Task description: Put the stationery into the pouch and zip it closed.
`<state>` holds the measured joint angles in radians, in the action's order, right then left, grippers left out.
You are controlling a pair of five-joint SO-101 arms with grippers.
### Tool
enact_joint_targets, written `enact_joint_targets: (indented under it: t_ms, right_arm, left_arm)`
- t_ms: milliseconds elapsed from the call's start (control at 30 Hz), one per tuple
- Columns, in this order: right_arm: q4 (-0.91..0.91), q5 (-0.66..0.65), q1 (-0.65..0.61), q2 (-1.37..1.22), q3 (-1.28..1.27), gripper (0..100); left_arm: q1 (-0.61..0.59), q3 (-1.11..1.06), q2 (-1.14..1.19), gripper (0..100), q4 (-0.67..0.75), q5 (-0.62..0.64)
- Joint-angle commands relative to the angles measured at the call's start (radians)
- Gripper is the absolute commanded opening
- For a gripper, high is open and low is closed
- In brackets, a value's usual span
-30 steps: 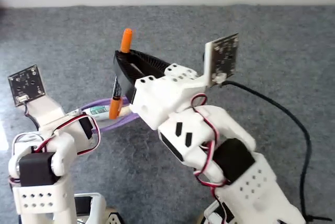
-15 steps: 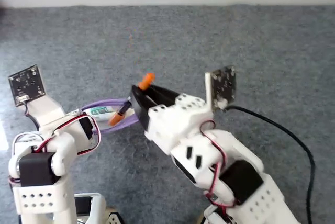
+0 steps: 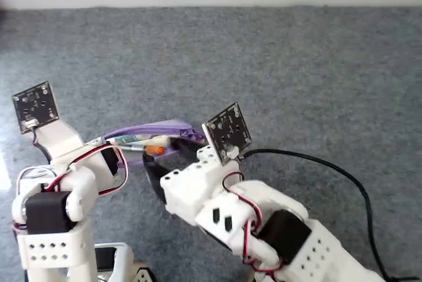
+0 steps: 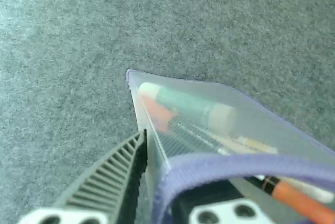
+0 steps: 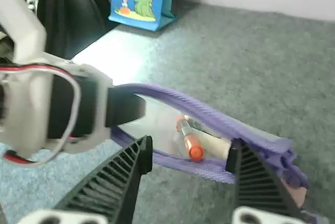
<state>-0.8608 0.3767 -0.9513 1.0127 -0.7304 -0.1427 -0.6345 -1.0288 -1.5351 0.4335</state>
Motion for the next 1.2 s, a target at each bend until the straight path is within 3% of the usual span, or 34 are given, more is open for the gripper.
enact_joint_targets:
  t_ms: [0, 133, 400, 533, 633, 800, 1167]
  right_arm:
    - [-0.054, -0.025, 0.004, 0.007, 0.12, 28.2]
    - [-0.165, -0.025, 0.038, 0.01, 0.241, 19.6]
    - [-0.444, -0.051, 0.254, -0.001, 0.35, 0.2]
    - [-0.595, -0.176, 0.265, 0.001, 0.252, 8.5]
    - [-0.613, -0.187, 0.269, 0.002, 0.16, 18.8]
    - [-0.481, -0.226, 0.251, 0.001, 0.032, 37.4]
    - [-0.001, -0.354, 0.248, 0.001, -0.219, 37.8]
  left_arm:
    - [-0.008, 0.004, 0.008, 1, 0.025, 0.012]
    - [-0.008, 0.004, 0.008, 1, 0.025, 0.012]
    - [-0.008, 0.005, 0.008, 1, 0.025, 0.012]
    - [-0.008, 0.005, 0.008, 1, 0.023, 0.012]
    - [-0.008, 0.004, 0.008, 1, 0.023, 0.012]
    - [-0.008, 0.002, 0.008, 1, 0.023, 0.012]
    - [-0.008, 0.005, 0.008, 1, 0.023, 0.012]
